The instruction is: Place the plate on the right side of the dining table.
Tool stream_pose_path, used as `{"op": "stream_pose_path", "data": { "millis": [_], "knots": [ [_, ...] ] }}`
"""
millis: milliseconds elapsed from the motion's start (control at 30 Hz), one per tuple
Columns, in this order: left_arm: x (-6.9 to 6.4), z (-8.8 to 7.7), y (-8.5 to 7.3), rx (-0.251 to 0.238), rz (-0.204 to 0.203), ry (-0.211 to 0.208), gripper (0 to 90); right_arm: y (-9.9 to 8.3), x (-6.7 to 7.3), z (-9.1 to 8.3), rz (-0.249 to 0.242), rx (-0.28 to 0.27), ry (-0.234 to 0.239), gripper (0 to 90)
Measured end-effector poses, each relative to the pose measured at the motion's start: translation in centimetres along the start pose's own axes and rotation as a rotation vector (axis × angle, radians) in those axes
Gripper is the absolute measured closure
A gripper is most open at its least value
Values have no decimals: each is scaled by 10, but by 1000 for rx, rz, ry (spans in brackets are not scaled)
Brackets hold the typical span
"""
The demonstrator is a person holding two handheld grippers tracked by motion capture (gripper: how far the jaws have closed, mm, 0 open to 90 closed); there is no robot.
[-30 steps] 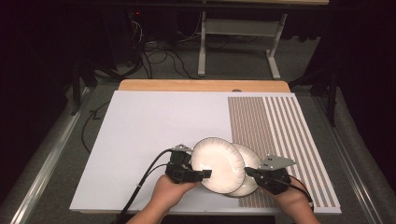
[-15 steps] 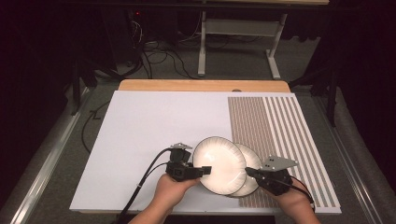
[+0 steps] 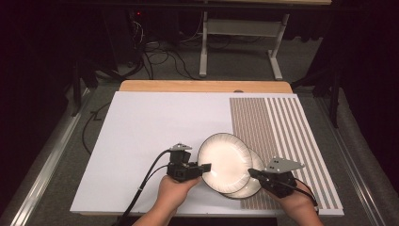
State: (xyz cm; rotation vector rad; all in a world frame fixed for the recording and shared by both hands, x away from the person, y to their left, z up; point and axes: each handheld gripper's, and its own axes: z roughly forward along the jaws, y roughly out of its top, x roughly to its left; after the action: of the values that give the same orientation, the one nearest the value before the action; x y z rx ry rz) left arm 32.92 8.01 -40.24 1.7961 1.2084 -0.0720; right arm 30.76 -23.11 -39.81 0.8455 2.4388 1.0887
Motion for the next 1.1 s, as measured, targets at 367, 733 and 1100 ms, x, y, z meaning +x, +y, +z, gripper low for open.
{"op": "stream_pose_path", "data": {
  "millis": [367,733,1100],
  "knots": [
    [-6,-1,-2,-69,26,-10,752,1,-4,-12,26,-67,-19,900],
    [-9,-5,-1,-123,50,-11,789,1,-14,-30,91,-149,-66,813],
    [-13,-15,7,-187,148,26,801,-2,-22,-40,136,-206,-112,625]
  ]
}}
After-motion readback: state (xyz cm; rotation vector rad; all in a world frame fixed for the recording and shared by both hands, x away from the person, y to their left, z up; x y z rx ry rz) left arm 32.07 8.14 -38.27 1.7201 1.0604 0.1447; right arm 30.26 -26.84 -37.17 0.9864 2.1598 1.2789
